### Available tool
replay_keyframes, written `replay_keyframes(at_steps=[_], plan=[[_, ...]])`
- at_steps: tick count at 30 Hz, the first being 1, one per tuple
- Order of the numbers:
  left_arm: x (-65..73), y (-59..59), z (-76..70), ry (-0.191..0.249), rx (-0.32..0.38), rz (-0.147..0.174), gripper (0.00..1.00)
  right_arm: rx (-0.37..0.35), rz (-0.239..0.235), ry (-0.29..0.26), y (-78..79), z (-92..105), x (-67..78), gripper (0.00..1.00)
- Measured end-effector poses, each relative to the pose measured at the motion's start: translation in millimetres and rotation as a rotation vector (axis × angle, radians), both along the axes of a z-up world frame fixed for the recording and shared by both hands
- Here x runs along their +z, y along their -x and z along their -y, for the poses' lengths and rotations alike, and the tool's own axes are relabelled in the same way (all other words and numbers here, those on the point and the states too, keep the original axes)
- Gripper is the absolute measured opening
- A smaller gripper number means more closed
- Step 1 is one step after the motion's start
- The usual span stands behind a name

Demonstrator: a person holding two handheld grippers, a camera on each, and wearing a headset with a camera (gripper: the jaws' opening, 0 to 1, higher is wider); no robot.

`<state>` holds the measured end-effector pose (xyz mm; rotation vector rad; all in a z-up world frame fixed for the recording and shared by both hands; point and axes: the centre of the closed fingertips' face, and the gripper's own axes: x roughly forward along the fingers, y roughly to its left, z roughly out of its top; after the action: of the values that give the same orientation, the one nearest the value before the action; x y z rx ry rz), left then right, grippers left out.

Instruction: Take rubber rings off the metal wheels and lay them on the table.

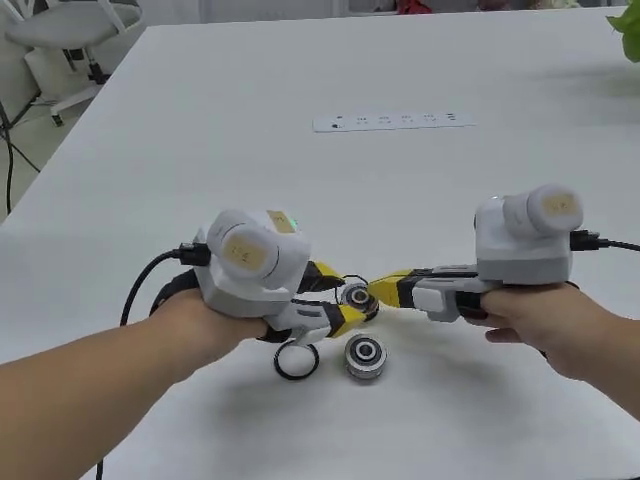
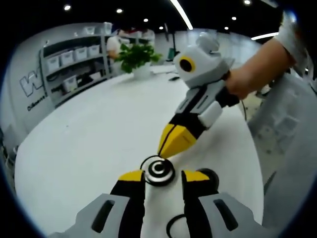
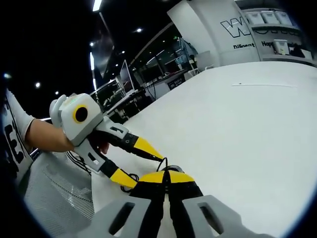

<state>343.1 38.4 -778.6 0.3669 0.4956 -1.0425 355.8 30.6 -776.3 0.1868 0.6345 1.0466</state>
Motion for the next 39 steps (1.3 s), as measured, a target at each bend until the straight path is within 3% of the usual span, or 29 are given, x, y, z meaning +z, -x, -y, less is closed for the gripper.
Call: replay_keyframes(at_steps=[9,20,29,39], plan=[[20.9,7.4,-11.2,0.059,0.01,0.013,0.42,-0.003,0.006,-0.018,0.8,-1.1,9.6,0.0],[38.4,25.8,-25.3,0.116,0.011,0.015,0.53,0.027,0.0,-0.039,10.3,-11.2,19.6,0.0],[42.4,40.1,-39.0,0.122,0.022,0.012,0.61,0.062,-0.013,-0.048,20.4,-21.2,22.1,0.0],[40.4,47.7,-57.0,0.131,0.066,0.0,0.64,0.107,-0.029,-0.042,31.7,-32.4,18.0,0.0]])
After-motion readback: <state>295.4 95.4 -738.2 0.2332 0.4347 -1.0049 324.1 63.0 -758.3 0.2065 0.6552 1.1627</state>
